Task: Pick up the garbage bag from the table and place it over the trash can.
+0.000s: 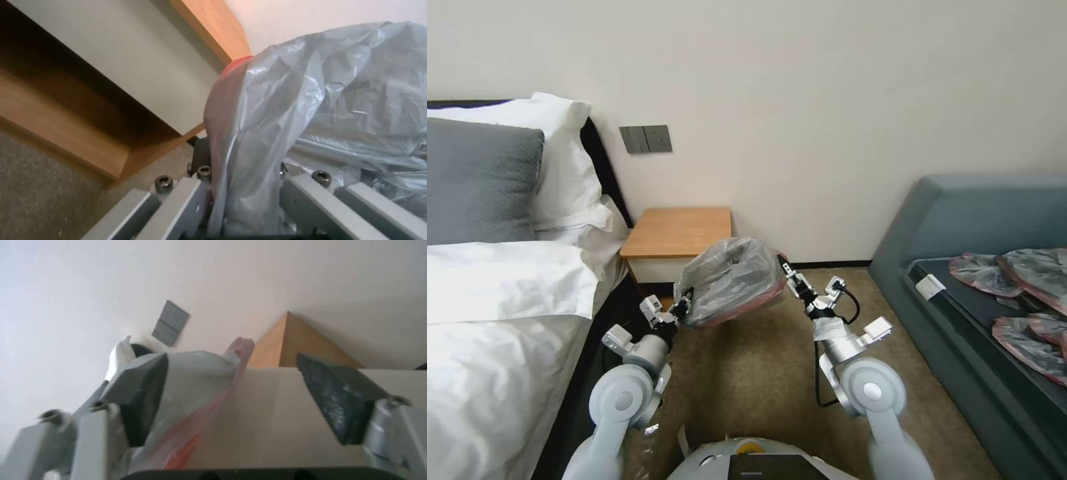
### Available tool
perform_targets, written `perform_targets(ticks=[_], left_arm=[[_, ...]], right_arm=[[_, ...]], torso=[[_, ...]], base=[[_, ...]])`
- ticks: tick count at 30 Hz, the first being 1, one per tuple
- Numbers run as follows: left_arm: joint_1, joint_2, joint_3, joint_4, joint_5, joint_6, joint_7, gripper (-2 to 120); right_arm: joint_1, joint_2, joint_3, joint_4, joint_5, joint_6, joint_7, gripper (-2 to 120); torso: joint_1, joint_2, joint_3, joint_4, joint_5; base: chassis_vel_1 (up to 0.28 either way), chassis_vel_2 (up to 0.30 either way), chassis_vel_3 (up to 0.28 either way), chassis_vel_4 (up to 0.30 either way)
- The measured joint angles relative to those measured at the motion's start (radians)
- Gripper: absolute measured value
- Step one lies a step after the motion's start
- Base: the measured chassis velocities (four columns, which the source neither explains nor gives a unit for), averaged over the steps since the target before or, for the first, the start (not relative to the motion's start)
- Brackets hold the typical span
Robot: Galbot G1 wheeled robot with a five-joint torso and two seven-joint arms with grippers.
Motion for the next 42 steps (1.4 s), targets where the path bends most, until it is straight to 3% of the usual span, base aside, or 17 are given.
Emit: perform_targets(ticks=[20,42], left_arm=[[0.013,-0.013,0.007,-0.032,0.004,0.005,-0.003,4],[0.019,-0.015,0.006,-0.046,0.003,0.007,-0.003,4]], right_arm=[[-0.021,0.004,0.015,0.026,0.011,0.000,0.003,2],[-0.032,0.011,0.028,-0.020,-0.096,-0.001,-0.028,0]], torso=[[0.000,0.000,0.000,0.0000,0.0000],[0.000,0.000,0.000,0.0001,0.0001]], base=[[0.000,0.000,0.000,0.000],[0.000,0.000,0.000,0.000]])
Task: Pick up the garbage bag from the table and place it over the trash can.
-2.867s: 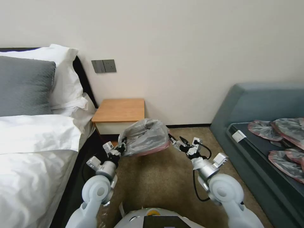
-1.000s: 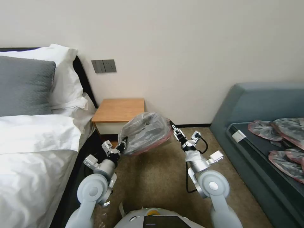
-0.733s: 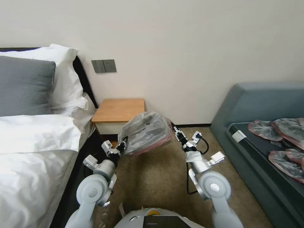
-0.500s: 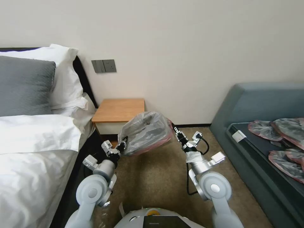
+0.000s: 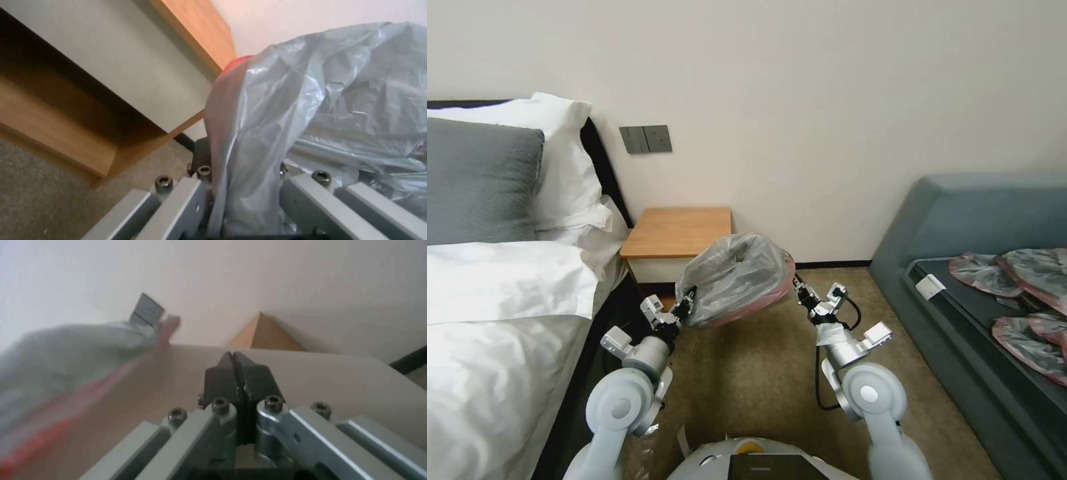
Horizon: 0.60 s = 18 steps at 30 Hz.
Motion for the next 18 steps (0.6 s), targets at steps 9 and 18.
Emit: perform_targets(ticks=[9,18], left_arm=[[-0.008,-0.009,-0.005,0.024,-0.014,-0.001,0.000,4],[-0.013,-0.023,-0.003,0.033,-0.016,-0.001,0.000,4]], right_arm=[[-0.017,0.005,0.027,0.141,0.273,-0.006,0.112,15],[-0.014,-0.002,-0.002,0.142,0.309,-0.016,0.132,45]], torso=[[0.000,0.000,0.000,-0.0001,-0.0002],[0.000,0.000,0.000,0.0000,-0.0001]], base=[[0.000,0.000,0.000,0.000],[0.000,0.000,0.000,0.000]])
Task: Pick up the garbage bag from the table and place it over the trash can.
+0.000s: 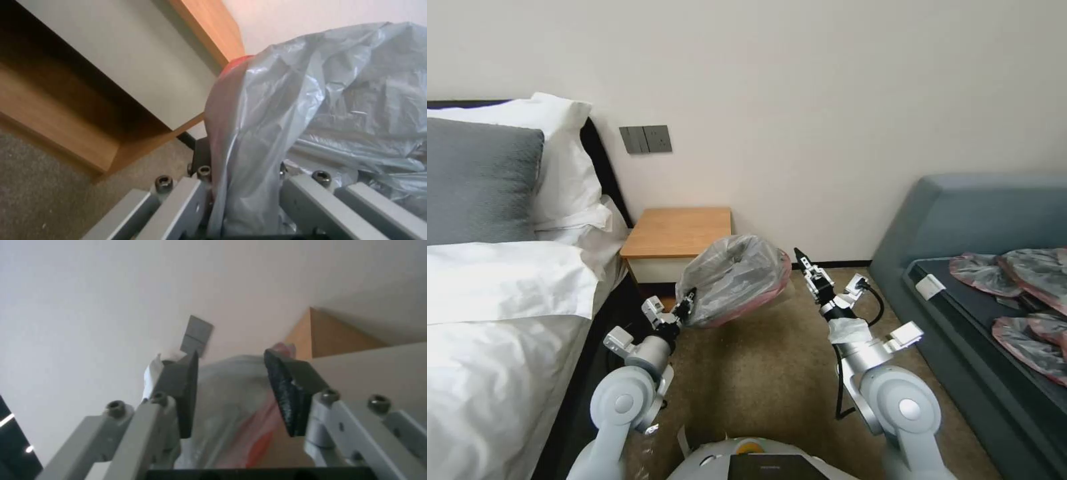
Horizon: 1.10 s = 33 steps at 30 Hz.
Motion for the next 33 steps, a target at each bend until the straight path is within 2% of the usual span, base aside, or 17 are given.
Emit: perform_targets(ticks=[9,11,14,16,22,24,25,29,30,33], left_arm=[[-0.004,-0.004,0.002,0.001,0.000,-0.001,0.000,4],[-0.006,-0.003,0.002,0.001,0.000,-0.001,0.000,4],[-0.008,-0.002,0.002,0.001,-0.001,-0.001,0.000,4],[-0.009,-0.001,0.002,0.001,-0.002,-0.001,0.001,4],[-0.009,0.001,0.002,0.001,-0.003,-0.001,0.001,4],[-0.009,0.001,0.002,0.001,-0.003,-0.001,0.001,4],[-0.009,0.001,0.002,0.001,-0.003,-0.001,0.001,4],[-0.008,0.002,0.002,0.001,0.000,-0.002,0.001,4],[-0.008,0.002,0.002,0.001,0.000,-0.002,0.001,4],[-0.009,0.003,0.002,0.001,0.000,-0.002,0.001,4]], right_arm=[[0.011,0.004,-0.019,-0.025,-0.009,0.001,0.003,82],[0.012,0.005,-0.021,-0.026,-0.010,0.001,0.003,85],[0.011,0.009,-0.028,-0.027,-0.020,0.001,0.003,98],[0.010,0.010,-0.029,-0.027,-0.022,0.001,0.003,99],[0.010,0.012,-0.039,-0.027,-0.029,0.003,0.000,86],[0.010,0.016,-0.044,-0.027,-0.032,0.005,-0.002,72],[0.010,0.016,-0.044,-0.027,-0.032,0.005,-0.002,72],[0.009,0.017,-0.048,-0.029,-0.033,0.007,-0.003,56],[0.009,0.017,-0.048,-0.029,-0.033,0.007,-0.003,56],[0.012,0.017,-0.048,-0.035,-0.039,0.008,-0.004,41]], torso=[[0.000,0.000,0.000,0.0000,0.0000],[0.000,0.000,0.000,0.0000,0.0000],[0.000,0.000,0.000,-0.0001,-0.0001],[0.000,0.000,0.000,-0.0001,-0.0001],[0.000,0.000,0.000,0.0000,-0.0001],[0.000,0.000,0.000,-0.0001,-0.0001],[0.000,0.000,0.000,-0.0001,-0.0001],[0.000,0.000,0.000,0.0000,-0.0001],[0.000,0.000,0.000,0.0000,-0.0001],[0.000,0.000,0.000,-0.0001,-0.0001]], base=[[0.000,0.000,0.000,0.000],[0.000,0.000,0.000,0.000],[0.000,0.000,0.000,0.000],[0.000,0.000,0.000,0.000],[0.000,0.000,0.000,0.000],[0.000,0.000,0.000,0.000],[0.000,0.000,0.000,0.000],[0.000,0.000,0.000,0.000],[0.000,0.000,0.000,0.000],[0.000,0.000,0.000,0.000]])
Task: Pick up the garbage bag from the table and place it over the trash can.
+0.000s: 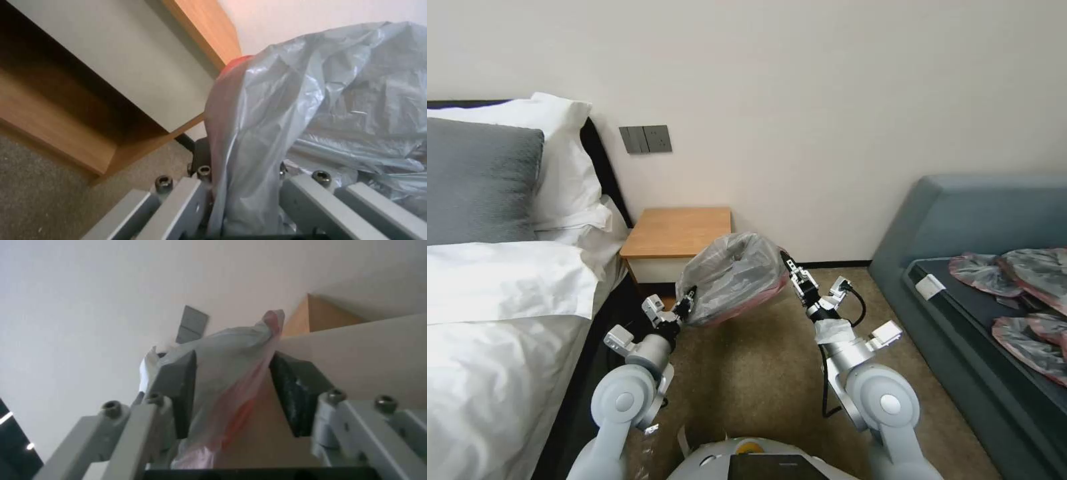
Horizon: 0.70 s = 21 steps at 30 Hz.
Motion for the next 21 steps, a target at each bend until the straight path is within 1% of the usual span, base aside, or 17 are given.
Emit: perform_targets(ticks=[1,2,4,6,9,10,12,18,21], left_arm=[[0.000,0.001,0.000,0.000,0.000,0.000,0.000,4],[0.000,0.001,0.000,0.000,0.000,0.000,0.000,4],[-0.001,0.001,0.001,-0.001,0.000,0.000,0.000,4],[-0.001,0.001,0.001,-0.001,0.000,0.000,0.000,4],[-0.003,0.000,0.004,-0.001,0.001,0.000,0.000,4],[-0.003,0.000,0.004,-0.001,0.001,0.000,0.000,4],[-0.004,0.000,0.006,-0.002,0.000,0.000,0.000,4],[-0.004,0.000,0.006,-0.011,-0.012,0.000,-0.003,4],[-0.003,0.004,0.000,-0.008,-0.011,0.001,0.005,4]], right_arm=[[0.001,0.000,0.000,-0.002,-0.003,0.001,-0.001,35],[0.001,0.000,0.000,-0.002,-0.003,0.001,-0.001,35],[0.002,0.001,0.000,-0.005,-0.008,0.001,-0.002,25],[0.002,0.001,0.000,-0.005,-0.010,0.001,-0.002,23],[0.001,0.000,0.000,-0.010,-0.024,0.001,-0.006,7],[0.001,0.000,0.000,-0.010,-0.024,0.001,-0.006,7],[0.001,-0.001,0.002,-0.025,-0.061,0.001,-0.020,0],[0.005,-0.009,0.010,-0.059,-0.135,0.001,-0.050,0],[0.014,-0.017,0.020,-0.126,-0.229,0.009,-0.103,0]], torso=[[0.000,0.000,0.000,0.0000,0.0000],[0.000,0.000,0.000,0.0000,0.0000],[0.000,0.000,0.000,0.0000,0.0000],[0.000,0.000,0.000,0.0000,0.0000],[0.000,0.000,0.000,0.0000,0.0000],[0.000,0.000,0.000,0.0000,0.0000],[0.000,0.000,0.000,0.0000,0.0000],[0.000,0.000,0.000,0.0000,0.0000],[0.000,0.000,0.000,0.0000,0.0001]], base=[[0.000,0.000,0.000,0.000],[0.000,0.000,0.000,0.000],[0.000,0.000,0.000,0.000],[0.000,0.000,0.000,0.000],[0.000,0.000,0.000,0.000],[0.000,0.000,0.000,0.000],[0.000,0.000,0.000,0.000],[0.000,0.000,0.000,0.000],[0.000,0.000,0.000,0.000]])
